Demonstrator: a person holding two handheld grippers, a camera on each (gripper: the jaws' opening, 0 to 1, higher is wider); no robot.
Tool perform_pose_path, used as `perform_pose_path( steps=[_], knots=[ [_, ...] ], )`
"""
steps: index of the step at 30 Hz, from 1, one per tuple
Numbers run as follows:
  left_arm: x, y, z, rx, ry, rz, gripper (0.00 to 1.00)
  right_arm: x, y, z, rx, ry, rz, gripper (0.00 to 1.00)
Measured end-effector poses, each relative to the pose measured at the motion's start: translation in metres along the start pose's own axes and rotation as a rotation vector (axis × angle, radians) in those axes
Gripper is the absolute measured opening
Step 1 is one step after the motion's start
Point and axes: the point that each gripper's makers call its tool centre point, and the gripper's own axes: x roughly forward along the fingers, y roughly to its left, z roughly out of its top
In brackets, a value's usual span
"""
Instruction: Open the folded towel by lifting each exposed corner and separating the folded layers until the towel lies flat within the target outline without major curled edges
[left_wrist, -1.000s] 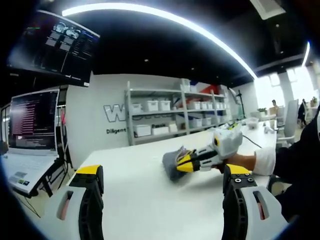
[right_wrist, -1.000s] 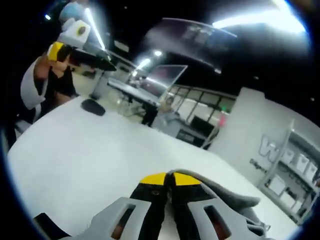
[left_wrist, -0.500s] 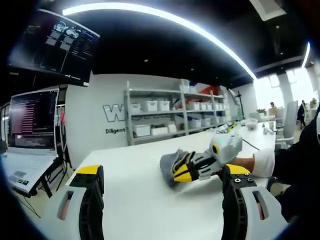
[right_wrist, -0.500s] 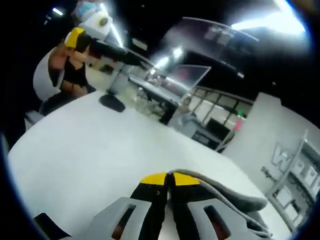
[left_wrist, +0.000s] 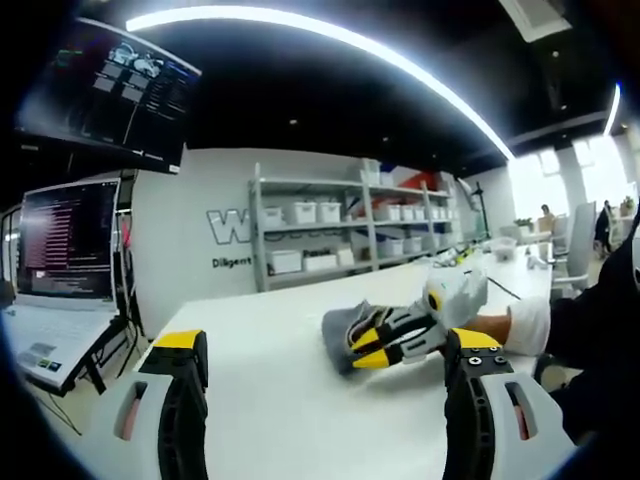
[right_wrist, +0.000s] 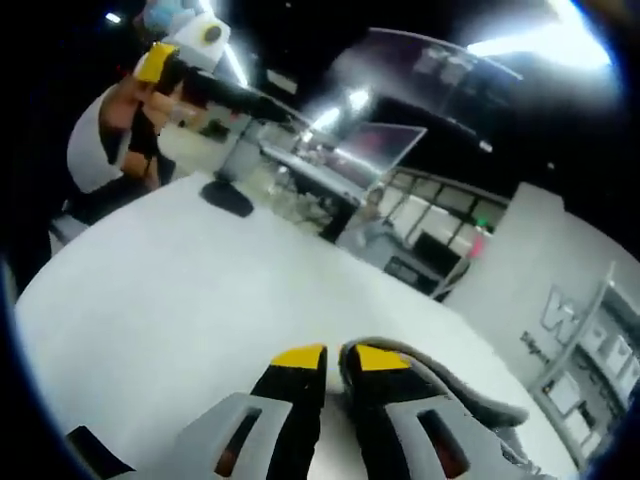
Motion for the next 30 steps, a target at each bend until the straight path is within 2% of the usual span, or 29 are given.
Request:
perform_pose_path(
  steps=[5,11,13,16,21,30],
  knots=[
    [-0.001,0.001,0.0,-0.004,0.003,-0.005,0.97,-0.014,-0.011,0.007,0.019,-0.032,-0.02,0.07],
    [-0.001,0.002,0.0,-0.004,0.001,-0.003,0.97,-0.035,-0.041,0.012,0.055,-0.072,-0.12,0.07],
    [-0.001,0.001,0.0,-0.002,0.003,-0.003,0.97,-0.043,-0.056,0.012,0.087,-0.087,-0.177,0.07],
    [-0.001,0.001,0.001,-0.004,-0.001,-0.006,0.97,-0.052,-0.072,0.006,0.145,-0.09,-0.238,0.07],
    [-0.001,-0.005,0.002,-0.001,0.003,-0.021,0.97,-0.064,-0.098,-0.015,0.28,-0.063,-0.335,0.1],
    [-0.001,-0.003,0.002,0.001,0.005,-0.018,0.97,-0.077,-0.117,-0.041,0.449,-0.031,-0.426,0.14]
  ],
)
